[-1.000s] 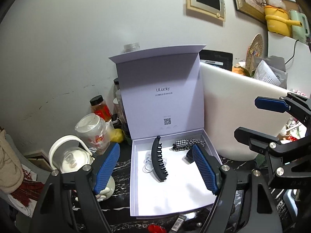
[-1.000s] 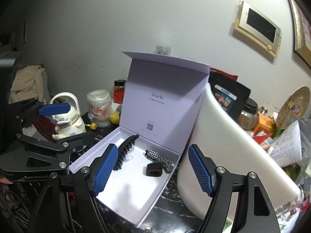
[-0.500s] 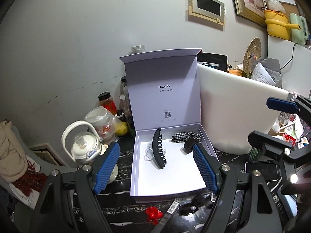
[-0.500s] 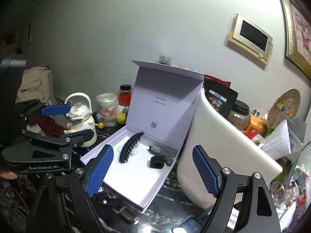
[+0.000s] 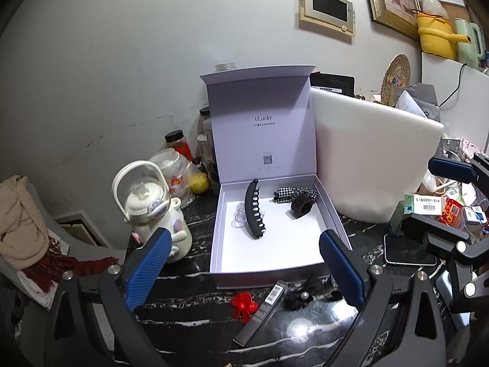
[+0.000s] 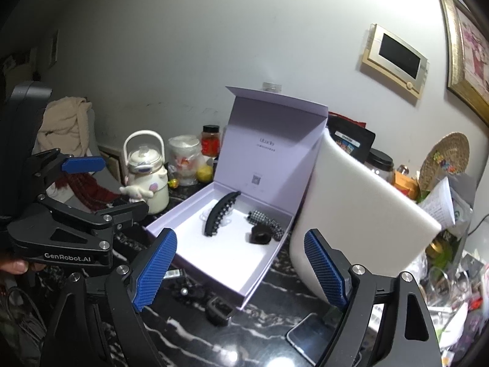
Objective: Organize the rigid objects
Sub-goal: 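Withdraw both open tools from the box back over the table items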
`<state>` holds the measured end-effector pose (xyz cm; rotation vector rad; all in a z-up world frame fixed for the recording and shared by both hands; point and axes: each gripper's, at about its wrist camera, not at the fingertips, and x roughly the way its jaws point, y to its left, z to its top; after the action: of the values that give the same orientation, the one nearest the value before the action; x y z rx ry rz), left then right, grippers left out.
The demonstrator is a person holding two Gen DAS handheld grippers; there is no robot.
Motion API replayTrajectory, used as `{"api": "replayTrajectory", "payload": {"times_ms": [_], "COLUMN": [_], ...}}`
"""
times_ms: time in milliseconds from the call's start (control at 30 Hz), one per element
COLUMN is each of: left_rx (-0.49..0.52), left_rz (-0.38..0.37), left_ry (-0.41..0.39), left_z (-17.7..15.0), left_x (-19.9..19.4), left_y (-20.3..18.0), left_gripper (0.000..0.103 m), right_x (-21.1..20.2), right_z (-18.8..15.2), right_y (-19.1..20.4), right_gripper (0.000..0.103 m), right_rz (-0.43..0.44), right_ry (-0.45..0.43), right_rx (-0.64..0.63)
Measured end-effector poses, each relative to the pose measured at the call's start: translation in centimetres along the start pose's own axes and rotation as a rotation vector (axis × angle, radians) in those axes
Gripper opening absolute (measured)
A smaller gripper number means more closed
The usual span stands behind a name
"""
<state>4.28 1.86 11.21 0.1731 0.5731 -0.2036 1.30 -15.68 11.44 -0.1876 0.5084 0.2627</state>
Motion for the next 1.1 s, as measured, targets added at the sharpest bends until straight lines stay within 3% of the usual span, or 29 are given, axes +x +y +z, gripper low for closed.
{"api": "replayTrajectory", "payload": {"times_ms": [667,1100], "left_rx": [-0.011,-0.059], "left_rz": [-0.085,-0.096], "left_ry": [0.107,0.180], "left_z": [-5.3,-8.7], "left_x": [1.3,3.6], "left_y": [-0.4,0.3], "left_gripper": [0.099,0.099], "right_x": [1.1,3.7], "right_z": [-5.4,-8.1], "right_y": [1.2,1.6], "right_gripper": [0.086,0.086], "right_rz": [0.038,0.084], "right_ry": [0.101,0.175], "right_rx": [0.055,0.072]}}
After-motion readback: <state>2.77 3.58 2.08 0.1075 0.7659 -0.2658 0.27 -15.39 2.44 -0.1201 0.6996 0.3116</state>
